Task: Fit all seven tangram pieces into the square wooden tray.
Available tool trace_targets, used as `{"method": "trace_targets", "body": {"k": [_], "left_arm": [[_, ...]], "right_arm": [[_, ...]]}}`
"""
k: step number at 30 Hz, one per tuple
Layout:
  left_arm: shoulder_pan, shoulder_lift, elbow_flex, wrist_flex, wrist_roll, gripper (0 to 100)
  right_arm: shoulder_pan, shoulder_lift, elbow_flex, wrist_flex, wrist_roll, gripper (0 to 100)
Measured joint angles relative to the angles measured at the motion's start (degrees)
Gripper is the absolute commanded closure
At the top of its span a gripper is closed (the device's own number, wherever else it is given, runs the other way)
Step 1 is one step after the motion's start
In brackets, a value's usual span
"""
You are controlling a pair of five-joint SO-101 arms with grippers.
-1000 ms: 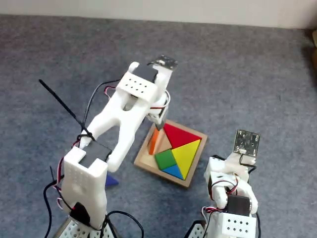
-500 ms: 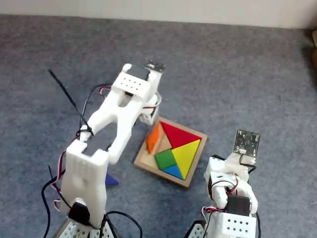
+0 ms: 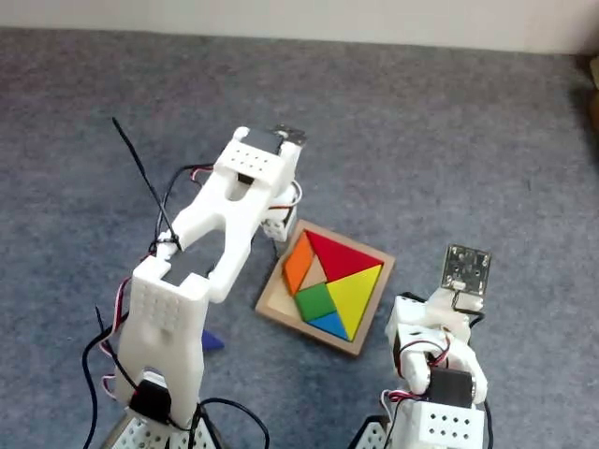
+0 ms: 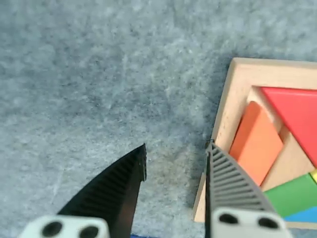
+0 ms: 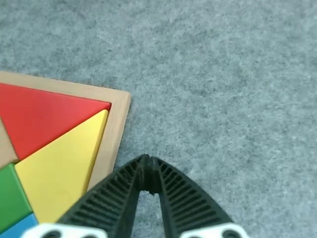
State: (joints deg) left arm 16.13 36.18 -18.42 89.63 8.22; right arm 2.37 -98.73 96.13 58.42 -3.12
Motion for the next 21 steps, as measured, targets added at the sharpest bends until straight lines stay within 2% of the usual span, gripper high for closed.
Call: {"method": "trace_targets", "body": {"k": [12, 18, 21], "left_arm": [[2.5, -8.3, -1.4, 4.2, -0.3, 80], [5.5, -8.6, 5.9, 3.7, -0.3, 80], [5.9, -8.6, 10.5, -0.5, -0.3, 80]], "right_arm": [[0.0, 0.0, 0.0, 0.0, 0.0, 99.5], [0.0, 0.0, 0.0, 0.0, 0.0, 99.5], [0.0, 0.0, 0.0, 0.0, 0.0, 99.5]]}}
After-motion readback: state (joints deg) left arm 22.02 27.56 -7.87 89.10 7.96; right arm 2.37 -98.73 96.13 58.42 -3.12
